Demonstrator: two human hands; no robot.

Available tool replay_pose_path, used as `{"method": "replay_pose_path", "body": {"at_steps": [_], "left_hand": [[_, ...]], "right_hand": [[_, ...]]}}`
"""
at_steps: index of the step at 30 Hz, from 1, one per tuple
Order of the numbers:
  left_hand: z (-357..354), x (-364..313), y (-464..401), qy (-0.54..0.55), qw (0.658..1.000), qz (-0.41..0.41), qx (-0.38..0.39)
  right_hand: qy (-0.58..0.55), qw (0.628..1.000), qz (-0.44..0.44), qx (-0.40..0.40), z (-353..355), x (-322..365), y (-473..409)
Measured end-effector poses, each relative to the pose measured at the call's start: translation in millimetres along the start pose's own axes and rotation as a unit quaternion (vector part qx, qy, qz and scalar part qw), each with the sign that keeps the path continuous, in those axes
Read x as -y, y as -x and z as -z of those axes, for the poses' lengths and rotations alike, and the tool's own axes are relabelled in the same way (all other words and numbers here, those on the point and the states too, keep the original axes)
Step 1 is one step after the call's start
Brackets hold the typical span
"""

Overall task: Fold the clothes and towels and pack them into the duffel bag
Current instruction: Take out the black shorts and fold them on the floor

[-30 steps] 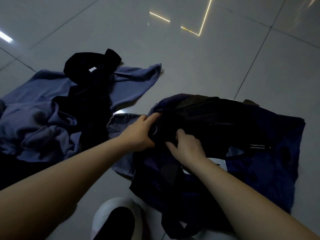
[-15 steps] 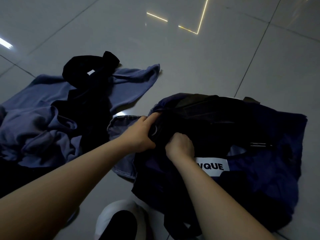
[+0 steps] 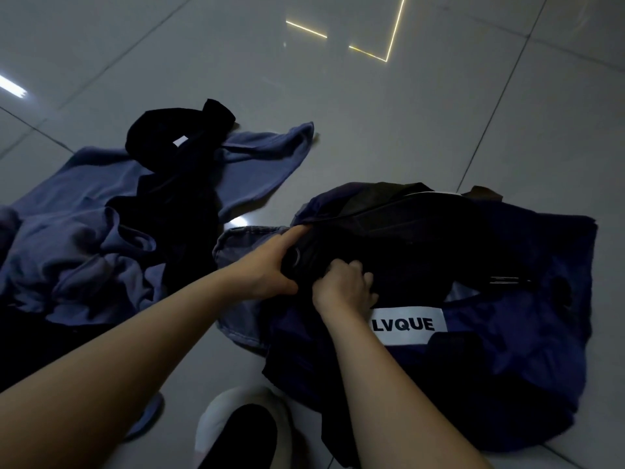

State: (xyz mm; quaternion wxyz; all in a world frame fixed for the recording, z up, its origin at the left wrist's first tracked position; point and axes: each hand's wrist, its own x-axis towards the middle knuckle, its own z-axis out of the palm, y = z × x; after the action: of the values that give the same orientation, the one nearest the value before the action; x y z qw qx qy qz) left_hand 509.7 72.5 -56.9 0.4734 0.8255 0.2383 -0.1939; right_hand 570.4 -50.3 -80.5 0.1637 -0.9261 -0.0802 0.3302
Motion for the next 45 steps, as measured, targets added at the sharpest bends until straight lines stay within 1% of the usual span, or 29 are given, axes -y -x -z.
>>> {"method": "replay_pose_path", "body": {"at_steps": [2, 5, 6, 9, 11, 12, 13, 14, 15, 16, 17, 18, 19, 20, 21, 22, 24, 25, 27, 30, 32, 35, 37, 38, 39, 40, 41, 43, 45], "left_hand": [[0, -3, 1, -0.004, 1.000, -0.002, -0.005], [4, -11, 2, 0.001, 0.999, -0.022, -0.026], [6, -13, 2, 0.000, 0.999, -0.031, -0.035], [10, -14, 3, -0.018, 0.997, -0.043, -0.057], [7, -10, 4, -0.009, 0.997, -0.042, -0.063], [5, -7, 4, -0.008, 0.997, -0.041, -0.063], [3, -6, 4, -0.011, 0.997, -0.040, -0.063], [2, -5, 3, -0.016, 0.997, -0.039, -0.063], [1, -4, 2, -0.020, 0.997, -0.038, -0.065], [0, -5, 1, -0.024, 0.997, -0.039, -0.065], [-2, -7, 0, -0.032, 0.996, -0.042, -0.066], [-4, -9, -2, -0.044, 0.996, -0.047, -0.068], [-5, -11, -3, -0.058, 0.995, -0.053, -0.070], [-7, -13, -4, -0.069, 0.994, -0.058, -0.068], [-8, -15, -4, -0.079, 0.993, -0.065, -0.064], [-8, -17, -4, -0.092, 0.991, -0.072, -0.058], [-8, -20, -4, -0.124, 0.987, -0.092, -0.047], [-8, -20, -4, -0.129, 0.985, -0.099, -0.048], [-6, -18, -4, -0.127, 0.985, -0.102, -0.054], [-6, -19, -3, -0.129, 0.984, -0.104, -0.066], [-8, -22, -3, -0.120, 0.983, -0.103, -0.090], [-7, -31, -2, -0.128, 0.979, -0.107, -0.121], [-5, -36, -1, -0.128, 0.978, -0.116, -0.118], [-4, -38, 0, -0.127, 0.978, -0.119, -0.113], [-3, -39, -1, -0.124, 0.979, -0.118, -0.107], [-2, -39, -3, -0.121, 0.981, -0.117, -0.100], [-1, -38, -5, -0.122, 0.981, -0.115, -0.094], [-1, -33, -13, -0.136, 0.981, -0.102, -0.097], [-6, -26, -20, -0.139, 0.980, -0.088, -0.110]], "right_hand": [[-0.022, 1.000, 0.008, 0.010, 2, 0, -1], [-0.149, 0.987, 0.046, 0.048, 0, 0, -4], [-0.174, 0.981, 0.057, 0.064, 0, 3, -4], [-0.153, 0.982, 0.062, 0.095, 1, 9, -9], [-0.145, 0.980, 0.084, 0.106, 5, 4, -9], [-0.146, 0.980, 0.102, 0.088, 10, -3, -7], [-0.149, 0.981, 0.117, 0.034, 17, -13, -3], [-0.144, 0.981, 0.118, -0.047, 23, -27, 1], [-0.133, 0.975, 0.110, -0.137, 29, -41, 6], [-0.120, 0.968, 0.090, -0.202, 35, -54, 10], [-0.117, 0.969, 0.050, -0.212, 41, -65, 11], [-0.136, 0.976, 0.008, -0.170, 44, -74, 7], [-0.153, 0.982, -0.021, -0.105, 45, -79, 1], [-0.143, 0.988, -0.030, -0.047, 44, -81, -6], [-0.125, 0.992, -0.017, -0.013, 42, -80, -12], [-0.127, 0.992, 0.010, 0.000, 41, -78, -17], [-0.193, 0.980, 0.052, -0.003, 39, -75, -25], [-0.204, 0.977, 0.061, -0.007, 39, -75, -26], [-0.188, 0.979, 0.075, -0.019, 39, -74, -27], [-0.173, 0.977, 0.083, -0.089, 39, -70, -31], [-0.214, 0.969, 0.060, -0.106, 41, -66, -28], [-0.275, 0.957, -0.015, -0.096, 47, -58, -23], [-0.289, 0.955, 0.003, -0.067, 52, -47, -29], [-0.318, 0.946, 0.018, -0.056, 54, -41, -31], [-0.363, 0.930, 0.023, -0.052, 56, -37, -36], [-0.397, 0.916, 0.005, -0.053, 59, -35, -37], [-0.406, 0.911, -0.022, -0.068, 60, -37, -39], [-0.342, 0.933, -0.053, -0.094, 61, -50, -37], [-0.260, 0.962, -0.043, -0.074, 63, -67, -31]]}}
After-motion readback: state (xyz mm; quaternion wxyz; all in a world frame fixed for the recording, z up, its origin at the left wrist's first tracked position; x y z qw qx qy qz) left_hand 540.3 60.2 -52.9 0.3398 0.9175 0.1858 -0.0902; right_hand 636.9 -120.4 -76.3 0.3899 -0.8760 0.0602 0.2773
